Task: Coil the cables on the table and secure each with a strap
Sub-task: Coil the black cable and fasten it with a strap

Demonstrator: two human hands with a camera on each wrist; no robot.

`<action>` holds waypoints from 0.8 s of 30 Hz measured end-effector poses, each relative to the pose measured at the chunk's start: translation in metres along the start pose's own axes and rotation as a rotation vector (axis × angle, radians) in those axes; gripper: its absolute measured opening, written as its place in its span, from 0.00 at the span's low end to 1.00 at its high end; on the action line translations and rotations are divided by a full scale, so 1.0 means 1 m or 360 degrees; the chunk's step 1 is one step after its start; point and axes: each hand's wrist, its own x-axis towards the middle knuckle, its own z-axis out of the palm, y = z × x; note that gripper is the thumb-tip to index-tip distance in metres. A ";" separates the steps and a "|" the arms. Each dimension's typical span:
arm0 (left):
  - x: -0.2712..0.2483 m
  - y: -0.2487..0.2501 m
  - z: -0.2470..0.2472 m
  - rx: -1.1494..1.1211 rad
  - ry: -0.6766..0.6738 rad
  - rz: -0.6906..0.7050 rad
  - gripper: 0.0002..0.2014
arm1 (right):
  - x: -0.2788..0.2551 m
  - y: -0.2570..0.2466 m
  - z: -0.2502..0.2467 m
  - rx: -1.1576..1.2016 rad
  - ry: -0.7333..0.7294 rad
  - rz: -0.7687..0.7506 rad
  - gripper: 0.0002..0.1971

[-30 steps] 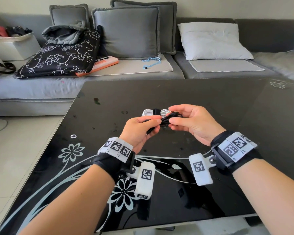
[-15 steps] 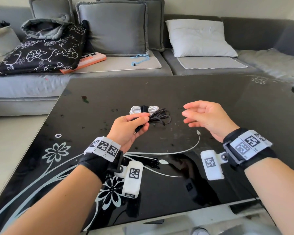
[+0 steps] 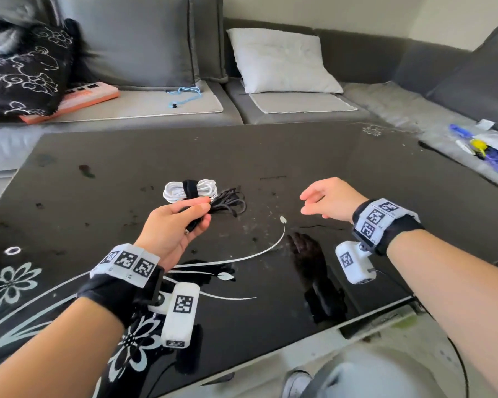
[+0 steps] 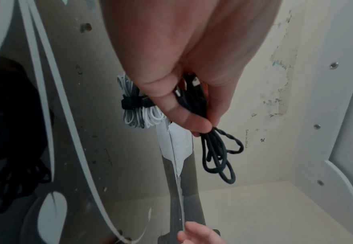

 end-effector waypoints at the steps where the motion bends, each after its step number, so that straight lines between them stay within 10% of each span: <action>1: 0.000 -0.002 0.003 -0.0005 0.0005 -0.0003 0.04 | 0.000 0.005 0.000 -0.0064 -0.0024 0.0016 0.13; 24: 0.023 -0.020 0.046 -0.0174 0.0057 0.0043 0.04 | 0.015 -0.016 0.026 -0.0914 -0.0339 0.0127 0.06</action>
